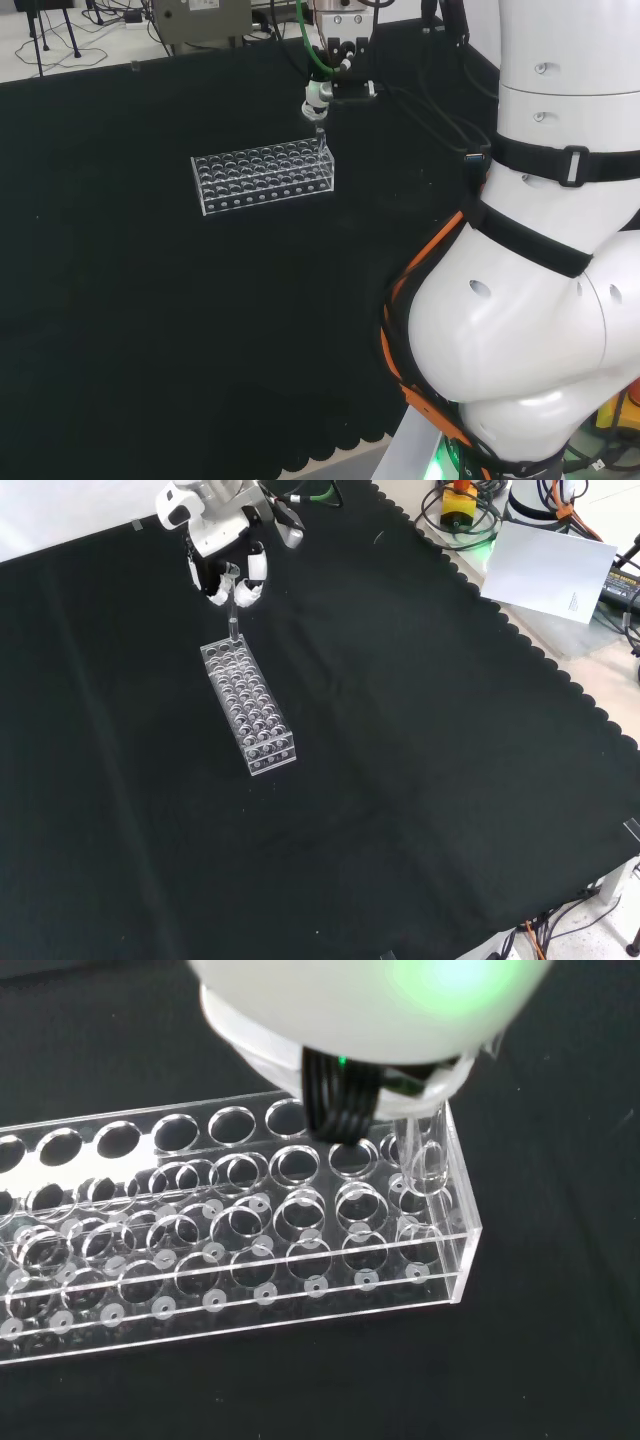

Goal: Put the test tube back in the rack.

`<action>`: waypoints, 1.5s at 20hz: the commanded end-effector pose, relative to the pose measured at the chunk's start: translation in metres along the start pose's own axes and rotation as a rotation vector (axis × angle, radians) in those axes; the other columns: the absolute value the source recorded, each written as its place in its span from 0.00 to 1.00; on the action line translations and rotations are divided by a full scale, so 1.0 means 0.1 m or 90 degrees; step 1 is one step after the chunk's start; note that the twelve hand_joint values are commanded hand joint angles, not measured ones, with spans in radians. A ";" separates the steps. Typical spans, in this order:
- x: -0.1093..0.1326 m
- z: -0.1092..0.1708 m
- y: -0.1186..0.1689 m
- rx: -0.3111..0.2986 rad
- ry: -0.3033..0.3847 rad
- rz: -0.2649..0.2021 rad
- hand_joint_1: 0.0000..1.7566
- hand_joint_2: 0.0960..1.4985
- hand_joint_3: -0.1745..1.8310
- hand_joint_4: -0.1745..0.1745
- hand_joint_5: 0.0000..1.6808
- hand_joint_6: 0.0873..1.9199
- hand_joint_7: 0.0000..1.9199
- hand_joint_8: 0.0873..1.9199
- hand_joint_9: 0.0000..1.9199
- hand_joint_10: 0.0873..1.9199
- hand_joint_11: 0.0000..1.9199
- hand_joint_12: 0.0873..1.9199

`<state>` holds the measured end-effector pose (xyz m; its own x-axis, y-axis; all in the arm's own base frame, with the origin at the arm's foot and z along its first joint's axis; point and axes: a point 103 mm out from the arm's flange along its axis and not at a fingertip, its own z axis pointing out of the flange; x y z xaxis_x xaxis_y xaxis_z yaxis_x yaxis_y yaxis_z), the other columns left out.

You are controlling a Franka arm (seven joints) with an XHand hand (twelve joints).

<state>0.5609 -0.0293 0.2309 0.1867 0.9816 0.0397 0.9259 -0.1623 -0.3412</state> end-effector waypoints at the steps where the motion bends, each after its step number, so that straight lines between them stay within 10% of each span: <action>1: -0.03 0.08 -0.03 0.018 -0.001 -0.012 0.76 0.29 0.53 0.00 0.79 0.31 0.72 0.32 0.81 0.39 0.68 0.52; 30: 0.12 0.27 0.01 0.046 -0.005 -0.013 0.76 0.29 0.53 0.00 0.79 0.31 0.72 0.31 0.81 0.39 0.67 0.52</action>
<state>0.5555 -0.0157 0.2068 0.1667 0.9851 0.0421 0.9051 -0.1359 -0.4030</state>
